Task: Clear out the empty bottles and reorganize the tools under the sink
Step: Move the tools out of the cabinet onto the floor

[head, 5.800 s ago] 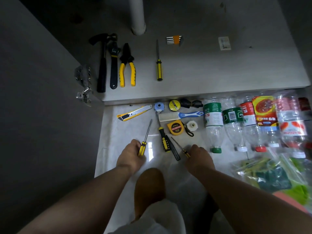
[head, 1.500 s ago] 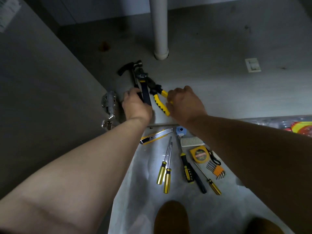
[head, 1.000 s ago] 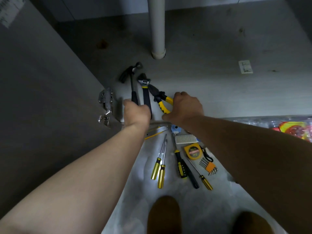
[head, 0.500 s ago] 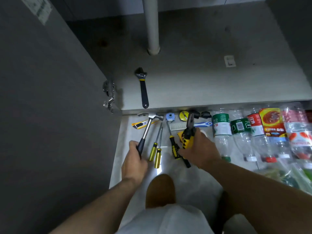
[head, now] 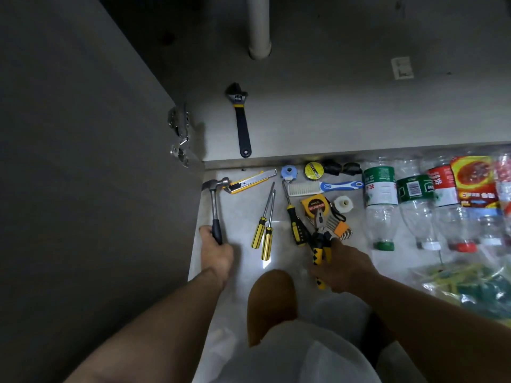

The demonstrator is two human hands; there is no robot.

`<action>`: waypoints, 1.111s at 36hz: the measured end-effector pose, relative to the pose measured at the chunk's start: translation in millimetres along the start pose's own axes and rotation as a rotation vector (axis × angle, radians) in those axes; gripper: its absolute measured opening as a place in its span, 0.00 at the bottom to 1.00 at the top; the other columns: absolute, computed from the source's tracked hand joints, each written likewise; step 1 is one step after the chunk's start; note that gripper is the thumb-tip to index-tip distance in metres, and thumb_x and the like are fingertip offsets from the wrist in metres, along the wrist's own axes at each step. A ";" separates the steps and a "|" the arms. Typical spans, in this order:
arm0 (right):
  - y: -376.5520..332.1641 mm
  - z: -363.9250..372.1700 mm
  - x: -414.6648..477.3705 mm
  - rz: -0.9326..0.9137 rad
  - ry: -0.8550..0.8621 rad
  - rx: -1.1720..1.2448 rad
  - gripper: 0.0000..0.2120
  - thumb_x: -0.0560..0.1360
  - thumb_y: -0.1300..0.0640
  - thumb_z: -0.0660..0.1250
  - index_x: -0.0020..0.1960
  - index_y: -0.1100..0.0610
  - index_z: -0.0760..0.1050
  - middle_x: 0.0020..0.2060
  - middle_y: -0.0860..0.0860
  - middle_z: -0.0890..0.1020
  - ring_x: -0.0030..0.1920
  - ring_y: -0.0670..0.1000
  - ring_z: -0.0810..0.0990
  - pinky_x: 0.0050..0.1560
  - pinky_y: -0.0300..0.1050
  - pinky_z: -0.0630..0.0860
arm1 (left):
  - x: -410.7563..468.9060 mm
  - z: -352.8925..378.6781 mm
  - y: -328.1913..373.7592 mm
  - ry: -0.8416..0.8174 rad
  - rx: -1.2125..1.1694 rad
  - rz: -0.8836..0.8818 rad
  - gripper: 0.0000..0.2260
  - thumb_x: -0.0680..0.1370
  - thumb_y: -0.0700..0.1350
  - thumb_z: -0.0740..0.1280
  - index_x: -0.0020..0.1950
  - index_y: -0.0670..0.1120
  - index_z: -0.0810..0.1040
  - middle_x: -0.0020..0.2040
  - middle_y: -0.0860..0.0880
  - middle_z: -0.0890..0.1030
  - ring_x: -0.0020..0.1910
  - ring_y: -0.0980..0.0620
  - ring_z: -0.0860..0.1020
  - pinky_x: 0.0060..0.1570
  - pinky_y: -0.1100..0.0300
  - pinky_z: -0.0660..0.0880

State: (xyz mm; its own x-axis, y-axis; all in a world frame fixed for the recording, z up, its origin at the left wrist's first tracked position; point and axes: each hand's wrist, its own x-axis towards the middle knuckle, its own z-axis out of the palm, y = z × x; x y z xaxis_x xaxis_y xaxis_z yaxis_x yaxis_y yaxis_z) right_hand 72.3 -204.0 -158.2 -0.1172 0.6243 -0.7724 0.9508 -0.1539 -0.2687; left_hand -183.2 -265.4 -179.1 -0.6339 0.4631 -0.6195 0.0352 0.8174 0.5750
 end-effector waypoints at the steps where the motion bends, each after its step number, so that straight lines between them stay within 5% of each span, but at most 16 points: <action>1: 2.1 1.9 0.2 0.014 -0.006 0.002 0.28 0.67 0.33 0.69 0.57 0.50 0.69 0.45 0.48 0.82 0.40 0.50 0.84 0.50 0.51 0.83 | 3.0 1.0 1.3 0.002 -0.023 -0.004 0.15 0.78 0.31 0.57 0.58 0.49 0.66 0.43 0.46 0.72 0.43 0.45 0.72 0.46 0.49 0.74; 5: 13.1 7.5 -1.7 0.078 -0.033 -0.026 0.28 0.68 0.34 0.70 0.56 0.52 0.68 0.45 0.49 0.80 0.38 0.50 0.85 0.49 0.51 0.83 | 14.0 3.5 4.9 -0.006 -0.078 0.006 0.16 0.78 0.30 0.58 0.59 0.49 0.66 0.44 0.47 0.72 0.43 0.47 0.72 0.47 0.51 0.72; 9: 21.6 11.1 -6.4 0.207 -0.024 0.047 0.26 0.68 0.35 0.70 0.52 0.53 0.67 0.39 0.48 0.80 0.27 0.47 0.83 0.33 0.43 0.81 | 23.7 5.7 3.2 -0.031 -0.066 -0.017 0.18 0.77 0.30 0.59 0.58 0.51 0.66 0.45 0.45 0.73 0.43 0.46 0.72 0.45 0.52 0.71; 13: 27.9 14.5 -11.8 0.312 -0.033 0.144 0.27 0.68 0.36 0.72 0.53 0.54 0.68 0.40 0.49 0.81 0.26 0.47 0.83 0.21 0.35 0.72 | 26.8 9.7 1.4 -0.033 -0.009 -0.031 0.20 0.76 0.30 0.62 0.60 0.52 0.67 0.45 0.47 0.74 0.49 0.43 0.75 0.47 0.50 0.75; 17: 34.2 17.4 -13.8 0.411 -0.085 0.287 0.26 0.69 0.37 0.74 0.52 0.57 0.74 0.40 0.52 0.84 0.26 0.50 0.84 0.22 0.37 0.75 | 22.3 10.5 3.6 -0.031 0.098 0.004 0.25 0.76 0.32 0.64 0.70 0.53 0.70 0.51 0.48 0.77 0.57 0.39 0.77 0.60 0.41 0.78; 22: 39.8 18.1 -11.0 0.491 -0.124 0.395 0.20 0.71 0.38 0.73 0.46 0.56 0.79 0.33 0.52 0.85 0.26 0.51 0.84 0.26 0.41 0.79 | 19.4 10.0 11.2 -0.045 0.268 0.027 0.31 0.76 0.36 0.66 0.77 0.55 0.64 0.64 0.42 0.74 0.63 0.35 0.74 0.62 0.39 0.76; 25: 38.6 15.3 -4.6 0.527 -0.110 0.450 0.18 0.72 0.45 0.74 0.50 0.59 0.78 0.36 0.54 0.84 0.27 0.53 0.85 0.28 0.46 0.83 | 18.8 12.1 16.1 -0.020 0.363 0.019 0.29 0.76 0.39 0.65 0.77 0.54 0.64 0.66 0.40 0.69 0.62 0.34 0.72 0.60 0.38 0.77; 28: 30.4 11.5 1.7 0.580 -0.002 0.329 0.26 0.73 0.58 0.73 0.65 0.61 0.64 0.38 0.55 0.72 0.39 0.56 0.82 0.20 0.42 0.76 | 17.0 13.6 20.6 -0.006 0.383 0.005 0.25 0.78 0.42 0.65 0.74 0.51 0.66 0.67 0.41 0.66 0.63 0.35 0.71 0.59 0.38 0.78; 32: 23.9 12.0 8.6 0.535 0.111 0.288 0.32 0.74 0.60 0.69 0.72 0.59 0.55 0.46 0.57 0.76 0.53 0.62 0.81 0.47 0.56 0.83 | 14.5 16.6 34.4 0.115 0.321 0.122 0.15 0.81 0.44 0.63 0.67 0.47 0.72 0.66 0.41 0.68 0.60 0.37 0.73 0.60 0.47 0.76; 35: 23.3 7.9 6.7 0.457 0.194 0.286 0.25 0.75 0.57 0.66 0.67 0.58 0.59 0.47 0.57 0.79 0.52 0.61 0.82 0.52 0.58 0.81 | 12.2 19.1 61.3 0.214 0.183 0.337 0.09 0.81 0.40 0.63 0.61 0.41 0.74 0.61 0.40 0.74 0.56 0.41 0.76 0.54 0.56 0.70; 40: 5.2 -8.3 3.6 0.176 0.205 0.234 0.14 0.75 0.45 0.66 0.54 0.53 0.70 0.47 0.52 0.81 0.51 0.57 0.81 0.54 0.55 0.79 | 11.8 19.3 128.1 0.297 0.082 0.589 0.13 0.80 0.47 0.67 0.59 0.41 0.71 0.57 0.42 0.75 0.54 0.43 0.75 0.57 0.51 0.72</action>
State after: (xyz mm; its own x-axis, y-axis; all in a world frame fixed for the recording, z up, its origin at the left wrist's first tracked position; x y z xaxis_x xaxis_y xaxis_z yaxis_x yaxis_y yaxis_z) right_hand 79.2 -196.2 -157.6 0.1253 0.7095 -0.6935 0.8571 -0.4294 -0.2844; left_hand -171.2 -148.6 -123.1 -0.6761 0.7360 -0.0336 0.4924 0.4853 0.7225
